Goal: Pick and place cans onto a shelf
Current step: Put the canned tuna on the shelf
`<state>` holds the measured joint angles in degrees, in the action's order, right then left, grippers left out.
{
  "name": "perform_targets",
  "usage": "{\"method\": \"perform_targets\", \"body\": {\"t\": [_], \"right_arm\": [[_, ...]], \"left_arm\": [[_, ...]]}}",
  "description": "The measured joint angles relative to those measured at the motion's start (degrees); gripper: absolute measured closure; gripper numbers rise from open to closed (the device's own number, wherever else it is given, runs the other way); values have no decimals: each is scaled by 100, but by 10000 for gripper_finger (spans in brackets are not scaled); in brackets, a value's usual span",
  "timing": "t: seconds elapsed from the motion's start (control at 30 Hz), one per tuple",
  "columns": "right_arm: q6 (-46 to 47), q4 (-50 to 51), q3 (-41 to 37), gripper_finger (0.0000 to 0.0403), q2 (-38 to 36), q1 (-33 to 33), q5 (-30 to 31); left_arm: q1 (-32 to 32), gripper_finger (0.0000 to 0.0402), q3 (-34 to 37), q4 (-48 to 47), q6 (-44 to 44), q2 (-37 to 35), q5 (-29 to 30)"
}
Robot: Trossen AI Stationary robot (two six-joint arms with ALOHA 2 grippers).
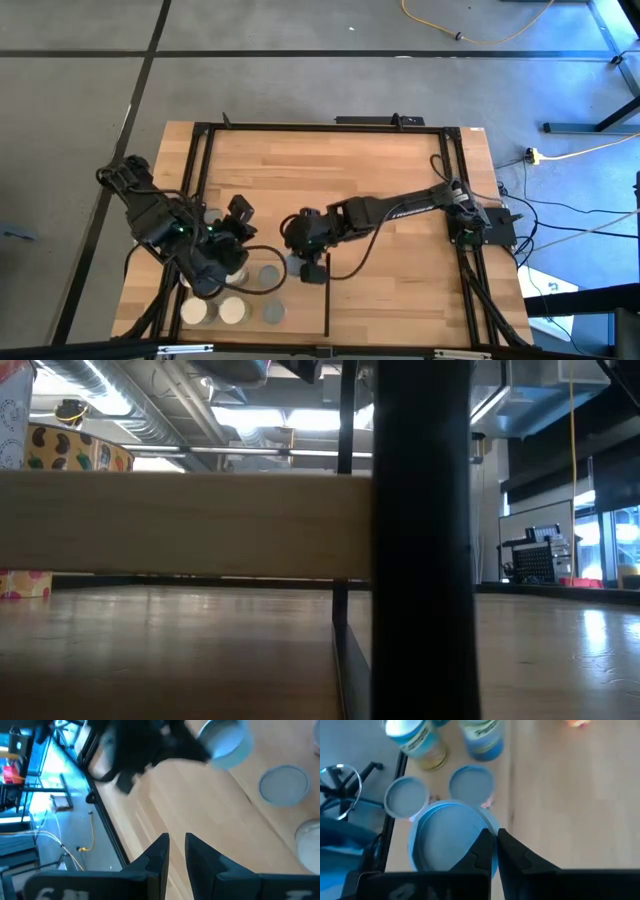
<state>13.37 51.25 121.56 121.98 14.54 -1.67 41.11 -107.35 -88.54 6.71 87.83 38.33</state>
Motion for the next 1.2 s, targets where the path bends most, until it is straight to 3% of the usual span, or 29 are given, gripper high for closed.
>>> {"method": "perform_targets", "body": {"t": [0.6,1.2], "right_arm": [[312,31,0,390,1015,326,-2],[-16,133,35,370,1053,326,-99]], "left_arm": [[286,347,0,-146,-373,-85,-33],[279,347,0,-146,-509,-85,-35]]}}
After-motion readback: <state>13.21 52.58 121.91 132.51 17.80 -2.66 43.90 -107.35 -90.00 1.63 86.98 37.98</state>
